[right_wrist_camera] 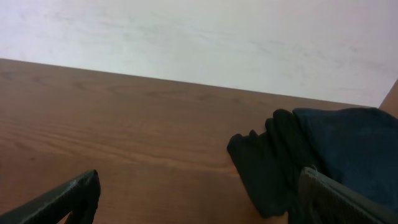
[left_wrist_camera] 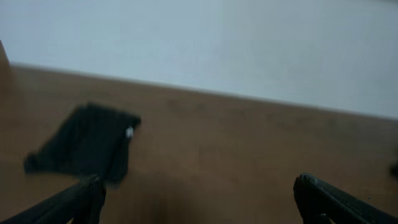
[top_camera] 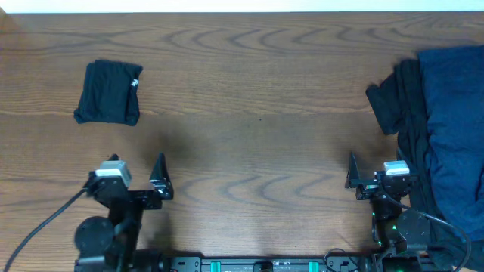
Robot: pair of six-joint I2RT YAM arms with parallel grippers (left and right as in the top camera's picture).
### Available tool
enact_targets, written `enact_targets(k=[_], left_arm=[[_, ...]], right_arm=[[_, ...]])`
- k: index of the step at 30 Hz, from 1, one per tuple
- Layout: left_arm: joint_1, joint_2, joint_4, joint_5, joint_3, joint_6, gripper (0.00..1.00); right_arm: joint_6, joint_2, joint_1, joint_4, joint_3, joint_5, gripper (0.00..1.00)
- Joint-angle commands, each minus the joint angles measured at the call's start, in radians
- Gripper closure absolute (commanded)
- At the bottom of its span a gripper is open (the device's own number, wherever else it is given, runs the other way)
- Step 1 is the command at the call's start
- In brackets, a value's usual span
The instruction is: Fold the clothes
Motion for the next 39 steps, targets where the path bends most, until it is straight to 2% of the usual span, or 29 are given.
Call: enact_targets(k=[1,3,17,20,31,39], left_arm=[[0.002,-0.036,0.007,0.000,-0.069,-0.002,0.02],[0.002,-0.048,0.031,0.000,-0.105,-0.002,0.02],[0.002,-0.100,0.450,0.000,-0.343,-0.002,0.02],[0.002,-0.106,0.496,-0.001,-0.367,-0.002,0.02],[-0.027,-0.137,0.507,-0.005,-0.437,-0.001,0.02],[-0.043,-0.137,0.401,-0.013,-0.442,0.002,0.02]], right_arm=[[-0.013,-0.006,-0.007,-0.004,-0.002,-0.007,0.01],[-0.014,-0.006,-0.007,-0.004,-0.002,-0.007,0.01],[-0.014,-0.006,-0.007,-0.004,-0.002,-0.007,0.01],[-0.014,-0.006,-0.007,-0.004,-0.002,-0.007,0.01],[-0.013,-0.006,-0.007,-0.004,-0.002,-0.007,0.01],[-0.013,-0.006,-0.007,-0.004,-0.002,-0.007,0.01]])
